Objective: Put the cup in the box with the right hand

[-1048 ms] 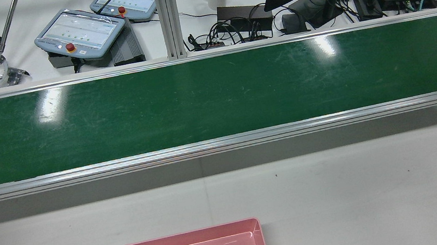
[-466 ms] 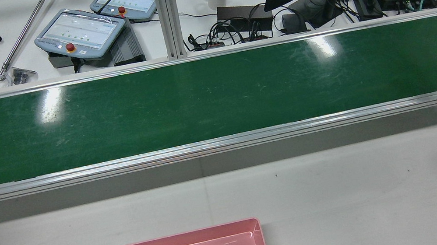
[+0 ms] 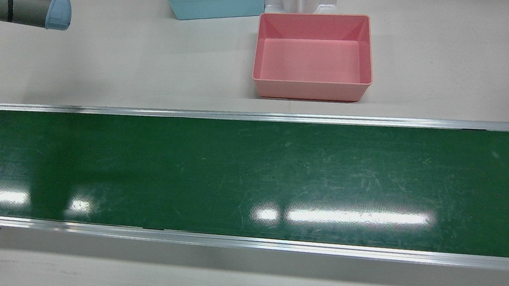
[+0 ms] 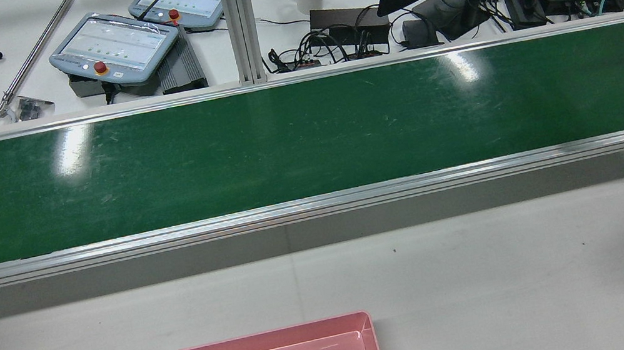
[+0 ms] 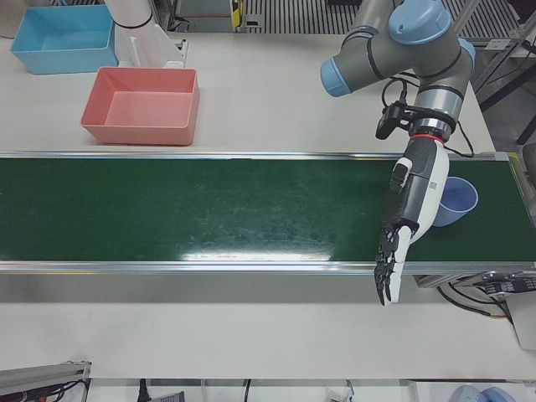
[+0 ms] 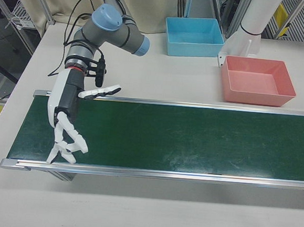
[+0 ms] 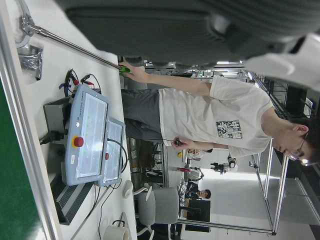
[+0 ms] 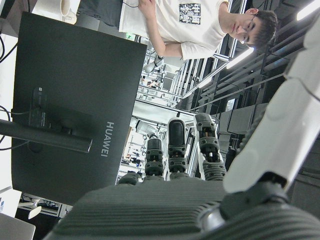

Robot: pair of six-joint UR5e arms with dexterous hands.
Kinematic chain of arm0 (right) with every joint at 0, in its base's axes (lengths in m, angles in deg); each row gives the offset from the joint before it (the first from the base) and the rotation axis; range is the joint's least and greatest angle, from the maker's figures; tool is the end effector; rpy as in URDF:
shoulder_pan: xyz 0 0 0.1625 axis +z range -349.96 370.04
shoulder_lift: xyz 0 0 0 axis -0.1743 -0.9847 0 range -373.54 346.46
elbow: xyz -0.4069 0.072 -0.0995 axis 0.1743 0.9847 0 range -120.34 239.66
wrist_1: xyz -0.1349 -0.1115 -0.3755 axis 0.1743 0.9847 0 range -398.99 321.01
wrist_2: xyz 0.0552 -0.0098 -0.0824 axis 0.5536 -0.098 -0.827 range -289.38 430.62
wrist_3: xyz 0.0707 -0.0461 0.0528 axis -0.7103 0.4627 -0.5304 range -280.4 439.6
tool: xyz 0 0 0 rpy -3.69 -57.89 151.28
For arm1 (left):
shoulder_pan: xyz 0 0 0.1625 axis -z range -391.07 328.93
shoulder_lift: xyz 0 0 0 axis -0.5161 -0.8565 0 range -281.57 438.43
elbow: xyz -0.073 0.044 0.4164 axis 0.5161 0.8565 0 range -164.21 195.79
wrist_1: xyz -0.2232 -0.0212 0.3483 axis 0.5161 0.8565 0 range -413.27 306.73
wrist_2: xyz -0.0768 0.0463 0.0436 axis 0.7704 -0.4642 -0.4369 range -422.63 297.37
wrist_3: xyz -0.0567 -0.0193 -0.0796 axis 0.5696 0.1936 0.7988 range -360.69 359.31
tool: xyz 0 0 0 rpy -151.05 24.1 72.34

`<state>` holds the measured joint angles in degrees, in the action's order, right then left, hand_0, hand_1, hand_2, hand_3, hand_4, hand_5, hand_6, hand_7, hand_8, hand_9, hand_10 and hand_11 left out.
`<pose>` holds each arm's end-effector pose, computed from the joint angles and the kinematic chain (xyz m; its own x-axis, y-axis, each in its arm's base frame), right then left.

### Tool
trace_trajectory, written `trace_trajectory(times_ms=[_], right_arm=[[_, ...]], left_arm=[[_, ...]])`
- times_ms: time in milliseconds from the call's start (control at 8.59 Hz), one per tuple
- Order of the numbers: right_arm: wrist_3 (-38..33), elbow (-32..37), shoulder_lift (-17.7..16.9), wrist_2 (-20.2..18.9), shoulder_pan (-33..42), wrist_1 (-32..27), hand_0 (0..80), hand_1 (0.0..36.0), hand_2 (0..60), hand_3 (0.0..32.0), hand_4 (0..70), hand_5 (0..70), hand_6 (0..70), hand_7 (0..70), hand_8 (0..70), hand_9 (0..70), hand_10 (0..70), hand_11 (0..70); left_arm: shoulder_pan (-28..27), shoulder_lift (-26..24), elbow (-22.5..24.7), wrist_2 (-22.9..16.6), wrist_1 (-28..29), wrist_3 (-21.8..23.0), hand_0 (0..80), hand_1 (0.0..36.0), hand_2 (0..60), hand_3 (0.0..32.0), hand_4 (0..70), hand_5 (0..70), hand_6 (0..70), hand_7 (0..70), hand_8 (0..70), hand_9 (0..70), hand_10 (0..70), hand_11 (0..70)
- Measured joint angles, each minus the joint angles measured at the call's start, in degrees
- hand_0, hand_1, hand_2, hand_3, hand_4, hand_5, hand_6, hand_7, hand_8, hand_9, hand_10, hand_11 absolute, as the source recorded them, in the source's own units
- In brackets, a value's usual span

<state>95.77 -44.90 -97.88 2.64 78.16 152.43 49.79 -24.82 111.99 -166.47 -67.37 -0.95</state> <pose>-0.0340 -0.5429 0.5343 -0.9747 -0.0380 0.2201 -0.2232 0.1368 -0.9651 -0.0171 -0.5830 0.5358 -0.9208 -0.3890 -0.0269 -0.0106 0.0938 -0.9955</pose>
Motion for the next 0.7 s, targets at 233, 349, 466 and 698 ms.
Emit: trace_trajectory(times_ms=[233, 349, 466, 698], right_arm=[[0.55, -1.44, -1.18, 4.83, -3.19, 0.09, 47.3, 3.8, 0.0, 0.0, 3.9, 3.8, 8.3, 36.7, 6.0, 15.2, 0.0, 0.0], [0.65, -1.94, -2.02, 8.01, -5.02, 0.13, 47.5, 4.1, 0.0, 0.0, 5.1, 3.8, 8.4, 38.0, 5.9, 15.3, 0.0, 0.0], [0.68, -2.19, -2.84, 10.70, -6.66, 0.24, 47.4, 3.9, 0.0, 0.0, 6.9, 3.6, 8.5, 38.4, 5.9, 15.4, 0.0, 0.0], [0.62, -2.71, -4.27, 14.12, -8.72, 0.41, 47.7, 3.8, 0.0, 0.0, 7.8, 3.7, 8.5, 37.5, 6.7, 16.1, 0.0, 0.0]], left_arm=[[0.00, -0.01, -0.07, -0.03, -0.01, 0.00, 0.0, 0.0, 0.0, 0.0, 0.0, 0.0, 0.0, 0.0, 0.0, 0.0, 0.0, 0.0], [0.00, -0.01, -0.07, -0.04, 0.02, 0.00, 0.0, 0.0, 0.0, 0.0, 0.0, 0.0, 0.0, 0.0, 0.0, 0.0, 0.0, 0.0], [0.00, -0.01, -0.03, -0.04, 0.03, 0.00, 0.0, 0.0, 0.0, 0.0, 0.0, 0.0, 0.0, 0.0, 0.0, 0.0, 0.0, 0.0], [0.00, -0.01, 0.02, -0.01, 0.04, 0.00, 0.0, 0.0, 0.0, 0.0, 0.0, 0.0, 0.0, 0.0, 0.0, 0.0, 0.0, 0.0]])
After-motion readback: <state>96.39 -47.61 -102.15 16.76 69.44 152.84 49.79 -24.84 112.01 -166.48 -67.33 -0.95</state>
